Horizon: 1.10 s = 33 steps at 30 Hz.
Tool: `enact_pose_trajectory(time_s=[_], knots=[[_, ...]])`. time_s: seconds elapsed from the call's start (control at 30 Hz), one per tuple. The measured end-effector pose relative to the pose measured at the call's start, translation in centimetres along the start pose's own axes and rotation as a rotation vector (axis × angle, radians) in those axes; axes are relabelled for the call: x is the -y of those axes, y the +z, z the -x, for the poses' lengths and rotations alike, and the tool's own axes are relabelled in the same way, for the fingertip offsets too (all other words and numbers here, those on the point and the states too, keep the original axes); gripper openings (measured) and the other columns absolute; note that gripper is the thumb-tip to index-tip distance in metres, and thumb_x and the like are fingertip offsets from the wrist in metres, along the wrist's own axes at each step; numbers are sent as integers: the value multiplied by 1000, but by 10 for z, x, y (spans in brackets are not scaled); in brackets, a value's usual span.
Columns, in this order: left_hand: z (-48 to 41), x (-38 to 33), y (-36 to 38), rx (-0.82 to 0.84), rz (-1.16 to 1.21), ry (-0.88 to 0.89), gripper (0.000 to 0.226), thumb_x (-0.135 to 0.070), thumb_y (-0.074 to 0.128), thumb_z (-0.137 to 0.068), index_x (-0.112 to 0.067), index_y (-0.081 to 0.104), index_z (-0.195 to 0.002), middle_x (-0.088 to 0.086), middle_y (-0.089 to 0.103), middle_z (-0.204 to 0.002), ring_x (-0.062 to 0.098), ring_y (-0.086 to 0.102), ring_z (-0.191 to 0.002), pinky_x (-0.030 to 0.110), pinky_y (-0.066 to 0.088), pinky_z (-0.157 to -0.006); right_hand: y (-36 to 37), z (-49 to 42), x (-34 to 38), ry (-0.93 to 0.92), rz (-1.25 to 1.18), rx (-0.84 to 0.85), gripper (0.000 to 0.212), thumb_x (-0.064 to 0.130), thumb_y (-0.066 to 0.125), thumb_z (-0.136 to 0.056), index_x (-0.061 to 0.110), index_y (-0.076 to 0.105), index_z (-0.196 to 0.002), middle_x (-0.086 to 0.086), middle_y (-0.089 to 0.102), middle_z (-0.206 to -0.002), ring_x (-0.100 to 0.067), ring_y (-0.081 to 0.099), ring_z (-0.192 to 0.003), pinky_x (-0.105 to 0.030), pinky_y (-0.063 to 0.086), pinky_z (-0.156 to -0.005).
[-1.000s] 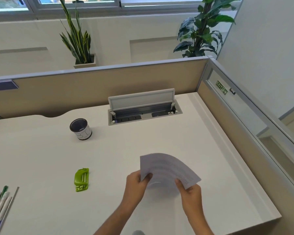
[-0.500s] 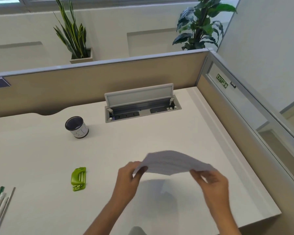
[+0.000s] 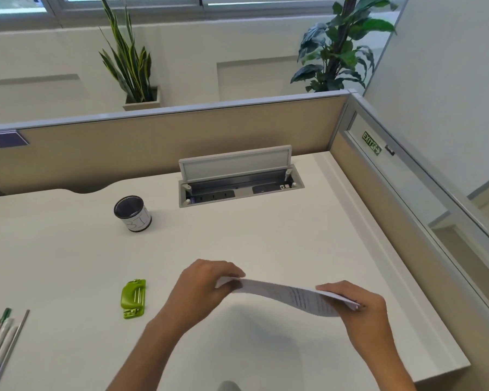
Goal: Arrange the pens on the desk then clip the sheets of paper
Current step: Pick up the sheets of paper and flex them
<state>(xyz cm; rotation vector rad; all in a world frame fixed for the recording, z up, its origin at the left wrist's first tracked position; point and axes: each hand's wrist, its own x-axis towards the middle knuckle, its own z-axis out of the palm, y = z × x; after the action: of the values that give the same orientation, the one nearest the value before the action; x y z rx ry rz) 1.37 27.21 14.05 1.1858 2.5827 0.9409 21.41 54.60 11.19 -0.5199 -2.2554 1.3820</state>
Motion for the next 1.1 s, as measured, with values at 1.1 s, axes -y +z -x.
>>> enact_pose_trajectory(time_s=[1.1], knots=[[33,26,106,-143,632,-593,17,-40,70,-79,-33,66,-64,-15,70,-64,1,54,-60,21,44,-60,92,33,-71,666,-347,-338,18,-5,91,-81,0,83,-97,-1,81,-83,-23,75,-83,-13,61,-63]])
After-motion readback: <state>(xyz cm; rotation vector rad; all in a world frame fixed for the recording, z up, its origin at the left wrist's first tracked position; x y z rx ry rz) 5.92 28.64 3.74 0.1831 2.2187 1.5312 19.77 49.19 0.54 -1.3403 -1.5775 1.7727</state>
